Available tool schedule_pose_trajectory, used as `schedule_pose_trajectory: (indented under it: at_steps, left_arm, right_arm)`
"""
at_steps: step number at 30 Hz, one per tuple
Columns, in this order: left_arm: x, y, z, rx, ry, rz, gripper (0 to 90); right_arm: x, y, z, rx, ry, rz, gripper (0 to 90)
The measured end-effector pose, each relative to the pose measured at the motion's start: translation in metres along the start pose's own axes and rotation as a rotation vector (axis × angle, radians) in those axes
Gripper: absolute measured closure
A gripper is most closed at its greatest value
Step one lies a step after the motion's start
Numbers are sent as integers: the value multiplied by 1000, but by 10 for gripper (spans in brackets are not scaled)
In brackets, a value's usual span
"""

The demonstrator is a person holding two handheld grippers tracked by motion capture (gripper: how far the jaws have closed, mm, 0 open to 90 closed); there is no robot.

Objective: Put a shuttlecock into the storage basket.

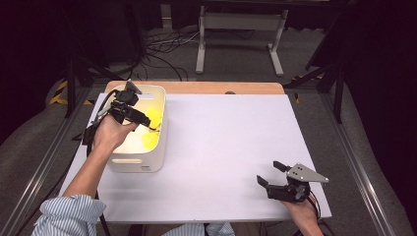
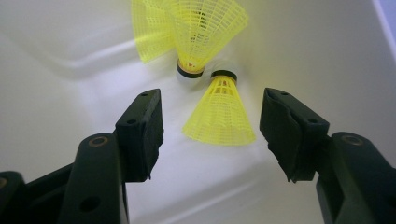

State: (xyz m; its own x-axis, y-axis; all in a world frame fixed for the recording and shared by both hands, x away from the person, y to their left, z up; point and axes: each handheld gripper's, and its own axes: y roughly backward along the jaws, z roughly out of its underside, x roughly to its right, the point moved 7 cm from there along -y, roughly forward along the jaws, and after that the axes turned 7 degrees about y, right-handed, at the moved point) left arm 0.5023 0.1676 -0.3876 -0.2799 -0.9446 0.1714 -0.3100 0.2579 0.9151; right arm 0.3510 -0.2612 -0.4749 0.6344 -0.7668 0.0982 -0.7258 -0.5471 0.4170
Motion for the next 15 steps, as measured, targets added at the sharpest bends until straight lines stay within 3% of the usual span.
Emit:
schedule_pose_trajectory:
  at_steps: [15]
  left_arm:
    - [-5, 14, 2, 16, 6, 2, 365]
  right_arm:
    - [0, 0, 0, 2, 2, -1, 177]
